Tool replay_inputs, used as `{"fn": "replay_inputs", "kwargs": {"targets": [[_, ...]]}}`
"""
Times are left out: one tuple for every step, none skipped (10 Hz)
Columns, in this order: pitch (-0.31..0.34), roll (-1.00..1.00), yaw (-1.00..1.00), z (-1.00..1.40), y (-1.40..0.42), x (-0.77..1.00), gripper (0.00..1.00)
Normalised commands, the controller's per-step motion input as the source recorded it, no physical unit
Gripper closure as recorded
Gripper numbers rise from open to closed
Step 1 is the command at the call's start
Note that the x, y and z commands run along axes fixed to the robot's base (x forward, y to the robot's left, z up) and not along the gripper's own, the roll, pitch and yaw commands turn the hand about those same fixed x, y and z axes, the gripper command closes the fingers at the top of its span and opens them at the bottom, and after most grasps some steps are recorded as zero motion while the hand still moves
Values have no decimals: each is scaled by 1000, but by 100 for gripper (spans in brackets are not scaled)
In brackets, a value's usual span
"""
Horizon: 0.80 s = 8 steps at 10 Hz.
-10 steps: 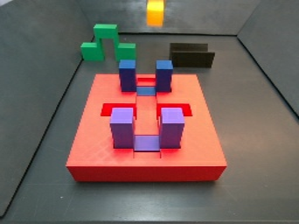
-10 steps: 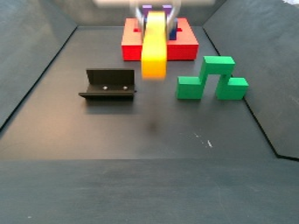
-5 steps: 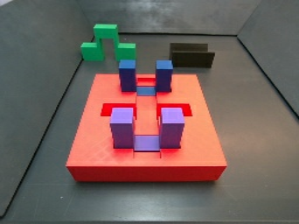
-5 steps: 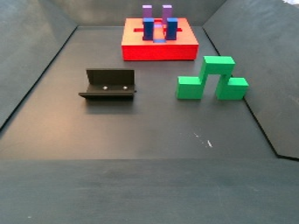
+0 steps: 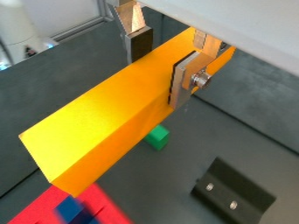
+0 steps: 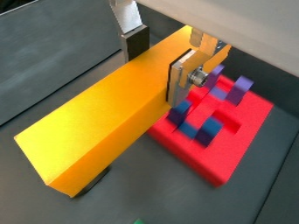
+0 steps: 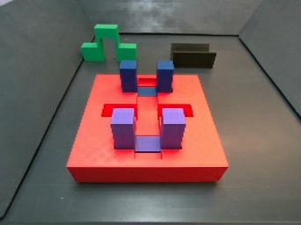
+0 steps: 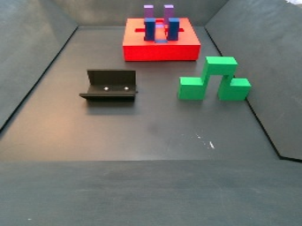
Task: Pick up the yellow object. Move up. Move to above the board. Insert the yellow object.
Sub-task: Move to above the board, then insert the yellow object.
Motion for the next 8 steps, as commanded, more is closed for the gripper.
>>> {"fn": "replay_inputs", "kwargs": {"targets": [[20, 11, 26, 193, -1400, -160, 100], [27, -7, 15, 208, -1400, -149, 100], [45, 6, 14, 216, -1400, -136, 100], [71, 7, 4, 175, -971, -73, 100], [90, 1, 10, 136, -713, -35, 100], [115, -3, 8, 87, -417, 12, 100], [128, 5, 9, 59, -227, 30, 100], [0, 0, -34, -83, 0, 0, 100]]}}
